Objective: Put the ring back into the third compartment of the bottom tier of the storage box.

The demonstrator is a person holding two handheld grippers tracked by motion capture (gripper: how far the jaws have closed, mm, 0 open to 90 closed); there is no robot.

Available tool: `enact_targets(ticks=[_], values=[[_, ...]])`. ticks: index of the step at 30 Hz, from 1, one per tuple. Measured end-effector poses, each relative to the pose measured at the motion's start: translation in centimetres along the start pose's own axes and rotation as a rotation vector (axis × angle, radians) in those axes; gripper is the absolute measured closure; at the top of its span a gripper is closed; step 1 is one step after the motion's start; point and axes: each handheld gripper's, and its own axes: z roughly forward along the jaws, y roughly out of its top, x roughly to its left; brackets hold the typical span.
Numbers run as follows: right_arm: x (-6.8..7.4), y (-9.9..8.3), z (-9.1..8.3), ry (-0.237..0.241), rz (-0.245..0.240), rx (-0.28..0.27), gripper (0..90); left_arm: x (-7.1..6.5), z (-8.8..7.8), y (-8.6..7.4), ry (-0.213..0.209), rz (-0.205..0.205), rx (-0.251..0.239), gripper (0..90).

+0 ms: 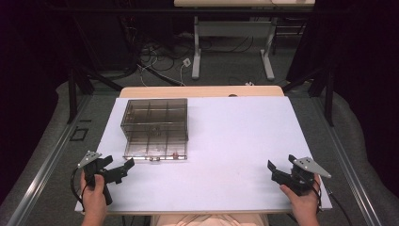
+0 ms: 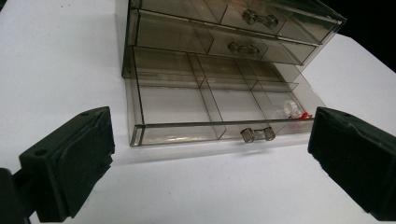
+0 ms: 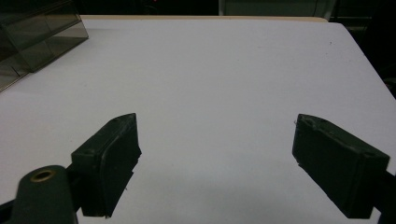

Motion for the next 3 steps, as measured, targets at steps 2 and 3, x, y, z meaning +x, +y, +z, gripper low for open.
enact_targets(ticks=[2, 3], values=[[-0.02, 0.0, 0.02, -0.002, 0.001, 0.0, 14.3, -0.03, 0.03, 0.02, 0.0, -0.001, 0.001, 0.9], [-0.02, 0.01, 0.02, -0.004, 0.001, -0.001, 14.2, -0.02, 0.05, 0.03, 0.001, -0.001, 0.001, 0.9]])
